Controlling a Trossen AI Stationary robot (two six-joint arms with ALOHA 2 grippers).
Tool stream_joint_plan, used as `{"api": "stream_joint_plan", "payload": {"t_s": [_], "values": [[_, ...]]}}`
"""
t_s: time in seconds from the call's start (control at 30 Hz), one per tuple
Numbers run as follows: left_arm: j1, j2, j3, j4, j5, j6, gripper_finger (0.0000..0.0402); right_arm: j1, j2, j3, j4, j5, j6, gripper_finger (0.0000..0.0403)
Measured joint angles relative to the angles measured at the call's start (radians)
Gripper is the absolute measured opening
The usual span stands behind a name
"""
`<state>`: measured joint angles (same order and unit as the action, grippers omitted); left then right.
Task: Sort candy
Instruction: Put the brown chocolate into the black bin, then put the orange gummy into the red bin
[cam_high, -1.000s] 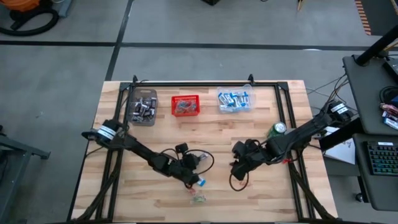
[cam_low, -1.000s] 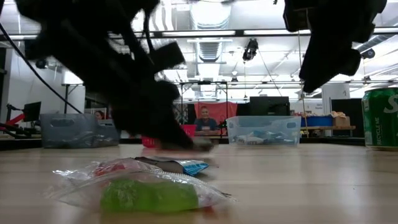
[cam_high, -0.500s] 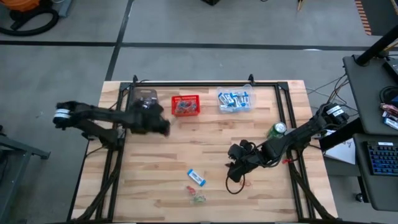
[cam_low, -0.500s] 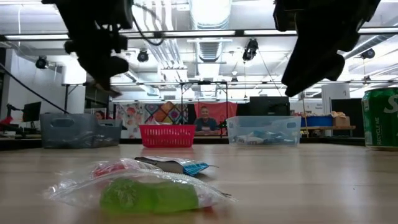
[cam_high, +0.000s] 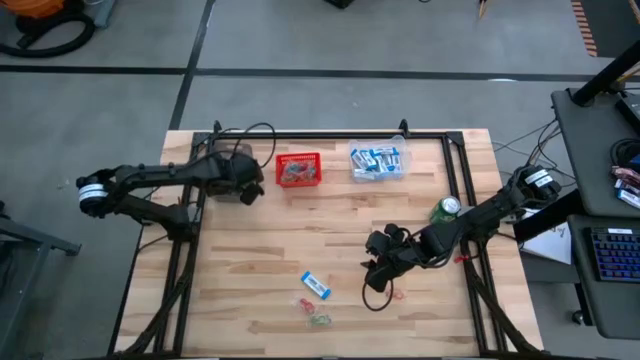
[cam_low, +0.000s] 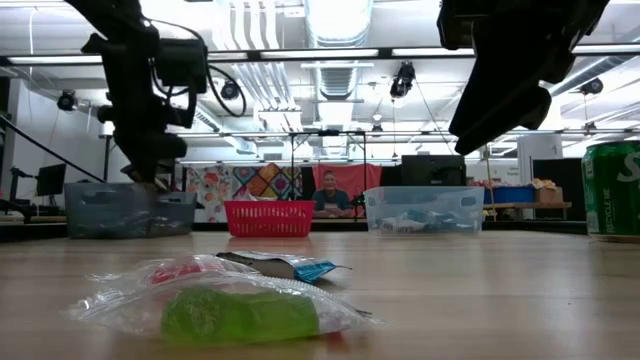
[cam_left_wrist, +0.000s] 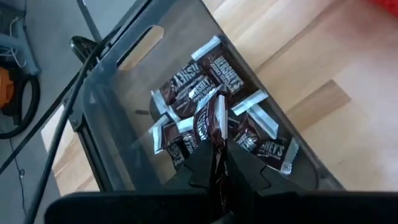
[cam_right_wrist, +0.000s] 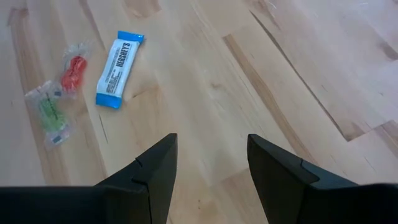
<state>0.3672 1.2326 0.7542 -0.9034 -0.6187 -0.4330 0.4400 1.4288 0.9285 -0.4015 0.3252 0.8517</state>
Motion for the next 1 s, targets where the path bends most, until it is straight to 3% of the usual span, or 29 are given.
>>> {"api": "stream_joint_plan", "payload": {"t_s": [0.53, 1.0], "values": [[0.000, -0.001, -0.057, 0.047, 0.001, -0.025, 0.0009, -0.002, 0.000, 0.000, 0.003, 0.018, -0.025, 0.0183], [-0.001, -0.001, -0.057, 0.047, 0.001, -0.029, 0.0070, -0.002, 0.000, 0.000, 0.012, 0.019, -0.034, 0.0183]]}}
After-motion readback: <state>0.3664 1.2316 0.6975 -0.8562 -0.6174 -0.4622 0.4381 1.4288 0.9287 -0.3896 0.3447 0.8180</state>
